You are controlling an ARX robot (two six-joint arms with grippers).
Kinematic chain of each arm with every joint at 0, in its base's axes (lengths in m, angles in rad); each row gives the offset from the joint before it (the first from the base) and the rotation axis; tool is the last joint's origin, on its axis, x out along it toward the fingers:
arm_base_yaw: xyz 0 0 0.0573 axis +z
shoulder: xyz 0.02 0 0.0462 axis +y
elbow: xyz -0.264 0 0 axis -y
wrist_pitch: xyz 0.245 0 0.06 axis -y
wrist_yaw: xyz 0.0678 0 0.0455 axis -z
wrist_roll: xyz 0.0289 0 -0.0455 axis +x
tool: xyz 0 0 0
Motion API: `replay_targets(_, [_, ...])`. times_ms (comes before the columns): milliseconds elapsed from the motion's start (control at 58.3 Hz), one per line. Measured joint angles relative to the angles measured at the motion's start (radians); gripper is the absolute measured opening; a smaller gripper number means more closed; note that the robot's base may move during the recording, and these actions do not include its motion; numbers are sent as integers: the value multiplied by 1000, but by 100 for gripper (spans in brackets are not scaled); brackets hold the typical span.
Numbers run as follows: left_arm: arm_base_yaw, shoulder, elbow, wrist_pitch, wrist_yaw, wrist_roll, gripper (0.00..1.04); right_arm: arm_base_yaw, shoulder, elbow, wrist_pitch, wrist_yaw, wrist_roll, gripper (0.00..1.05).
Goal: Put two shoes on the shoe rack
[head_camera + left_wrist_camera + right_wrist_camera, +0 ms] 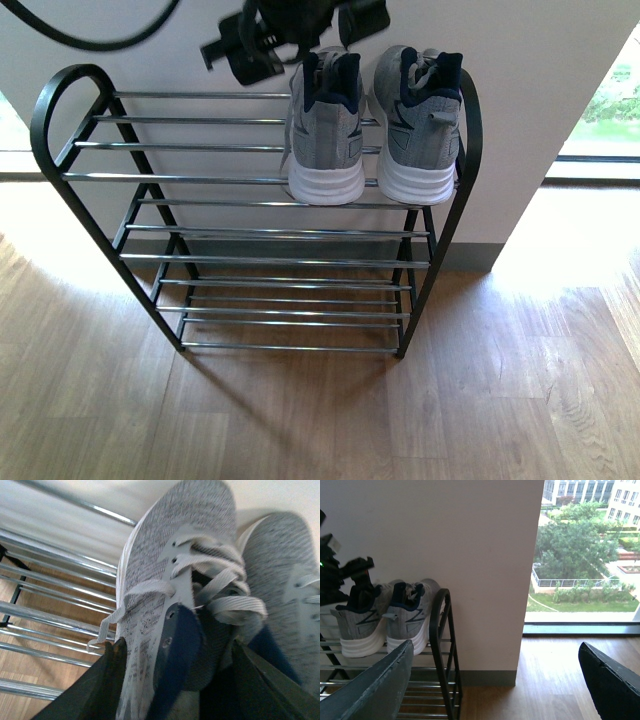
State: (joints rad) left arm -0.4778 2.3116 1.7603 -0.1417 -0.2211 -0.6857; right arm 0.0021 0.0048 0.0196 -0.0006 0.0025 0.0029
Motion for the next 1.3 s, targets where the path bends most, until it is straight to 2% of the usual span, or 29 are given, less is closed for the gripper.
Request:
replay_targets(34, [0,-47,-24,20,-16,13,82,0,0,0,0,0,0,96])
replay_targets(51, [0,-92,-52,53,-60,33,88,0,0,0,0,0,0,96])
replay_targets(86, [0,-125,-76,82,-102,61,92,0,0,0,0,0,0,96])
replay_targets(120, [3,-170,-136,200,-159,131,88,0,0,0,0,0,0,96])
replay_targets(154, [12,-232,-235,404,-197,253,81,0,0,0,0,0,0,96])
replay_targets(240, [44,-351,-445,725,-182,447,68,0,0,0,0,0,0,96])
replay_targets(343, [87,-454,-653,938,-149,564,54,0,0,0,0,0,0,96])
replay_targets(429, [131,-530,-823,1042,-121,617,42,0,0,0,0,0,0,96])
replay_targets(721, [220,-727,-1189,1149,-23,665,1,0,0,0,0,0,0,96])
replay_targets(1047, [322,-978,-1469,1175,71,674,1,0,0,0,0,0,0,96])
replay_targets(1304, [372,-1127,-1596,1161,119,675,1,0,0,0,0,0,0,96])
